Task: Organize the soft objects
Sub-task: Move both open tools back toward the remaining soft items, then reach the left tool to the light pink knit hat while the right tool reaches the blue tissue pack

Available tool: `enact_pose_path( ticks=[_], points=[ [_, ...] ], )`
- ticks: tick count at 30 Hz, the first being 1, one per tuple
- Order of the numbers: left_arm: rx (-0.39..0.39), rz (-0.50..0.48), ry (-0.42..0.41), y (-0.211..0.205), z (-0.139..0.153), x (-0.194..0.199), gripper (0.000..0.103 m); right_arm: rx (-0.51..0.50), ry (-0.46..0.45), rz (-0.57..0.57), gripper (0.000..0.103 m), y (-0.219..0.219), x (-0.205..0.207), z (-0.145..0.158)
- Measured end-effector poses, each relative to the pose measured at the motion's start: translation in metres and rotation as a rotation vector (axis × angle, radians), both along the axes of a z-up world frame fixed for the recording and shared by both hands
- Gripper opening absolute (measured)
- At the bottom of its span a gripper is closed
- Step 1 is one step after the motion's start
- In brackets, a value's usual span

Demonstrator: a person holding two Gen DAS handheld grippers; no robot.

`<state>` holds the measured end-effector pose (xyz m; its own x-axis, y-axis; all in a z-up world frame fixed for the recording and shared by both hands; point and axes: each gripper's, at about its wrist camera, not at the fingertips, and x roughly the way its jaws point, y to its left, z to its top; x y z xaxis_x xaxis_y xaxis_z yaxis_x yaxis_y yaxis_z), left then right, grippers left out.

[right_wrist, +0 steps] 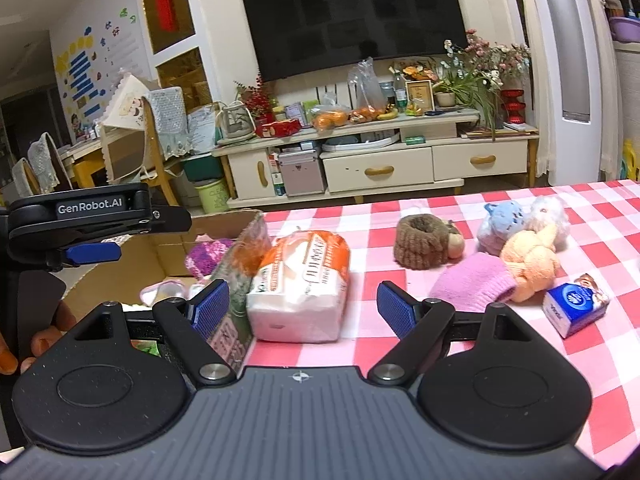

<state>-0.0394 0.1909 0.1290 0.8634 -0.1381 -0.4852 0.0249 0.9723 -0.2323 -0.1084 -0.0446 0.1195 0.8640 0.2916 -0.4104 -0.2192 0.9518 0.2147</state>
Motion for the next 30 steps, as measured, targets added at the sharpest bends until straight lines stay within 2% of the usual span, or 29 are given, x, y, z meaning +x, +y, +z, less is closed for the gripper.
enact_pose_path(
  ticks=[14, 30],
  points=[
    [0.032, -0.066, -0.002, -0.037, -0.003, 0.001, 0.102, -0.002, -0.004, -0.083, 0.101, -0.011, -0.005, -0.005],
    [0.089, -0.155, -0.013, -0.088, -0.010, 0.001, 0.102, -0.024, -0.013, -0.239, 0.101, -0.042, -0.009, -0.016]
  ],
)
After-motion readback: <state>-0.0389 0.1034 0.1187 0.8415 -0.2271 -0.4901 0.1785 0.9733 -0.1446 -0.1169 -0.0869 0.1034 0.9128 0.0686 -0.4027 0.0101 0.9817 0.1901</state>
